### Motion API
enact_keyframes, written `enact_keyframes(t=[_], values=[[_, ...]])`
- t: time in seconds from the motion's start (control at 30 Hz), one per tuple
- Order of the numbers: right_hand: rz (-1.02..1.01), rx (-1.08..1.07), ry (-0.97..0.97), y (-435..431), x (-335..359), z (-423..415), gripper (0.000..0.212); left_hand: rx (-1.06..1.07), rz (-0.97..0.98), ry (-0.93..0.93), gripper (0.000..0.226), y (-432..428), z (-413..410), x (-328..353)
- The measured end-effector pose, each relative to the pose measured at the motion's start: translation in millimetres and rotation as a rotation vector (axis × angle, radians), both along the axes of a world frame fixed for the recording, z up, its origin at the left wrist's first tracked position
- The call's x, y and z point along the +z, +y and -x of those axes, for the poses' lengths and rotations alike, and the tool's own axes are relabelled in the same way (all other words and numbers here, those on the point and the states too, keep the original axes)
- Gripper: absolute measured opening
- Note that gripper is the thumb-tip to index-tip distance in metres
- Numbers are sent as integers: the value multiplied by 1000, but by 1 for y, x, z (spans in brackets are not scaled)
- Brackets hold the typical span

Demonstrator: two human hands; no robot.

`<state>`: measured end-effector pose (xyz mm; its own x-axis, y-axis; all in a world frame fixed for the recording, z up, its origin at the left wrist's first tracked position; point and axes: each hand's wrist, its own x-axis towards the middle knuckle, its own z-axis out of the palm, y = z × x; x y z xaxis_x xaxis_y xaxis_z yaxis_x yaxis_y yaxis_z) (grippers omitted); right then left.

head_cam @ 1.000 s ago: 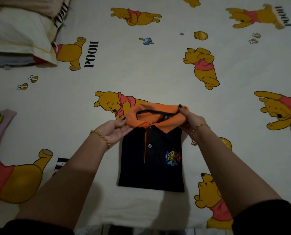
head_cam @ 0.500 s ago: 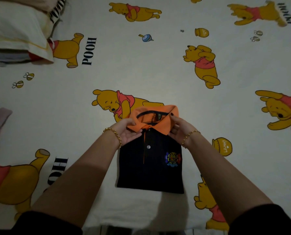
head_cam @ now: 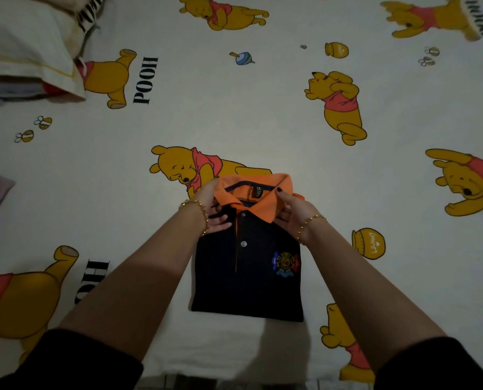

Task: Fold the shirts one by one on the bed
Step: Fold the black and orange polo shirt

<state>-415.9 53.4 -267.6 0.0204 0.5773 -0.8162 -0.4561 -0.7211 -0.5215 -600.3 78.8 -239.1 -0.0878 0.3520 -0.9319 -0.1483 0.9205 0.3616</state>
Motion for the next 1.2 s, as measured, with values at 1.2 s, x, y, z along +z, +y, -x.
enact_keyframes(t=[1.2], values=[[-16, -107, 23, -6, -11, -2, 20, 229, -365, -303, 29, -34, 13, -29]])
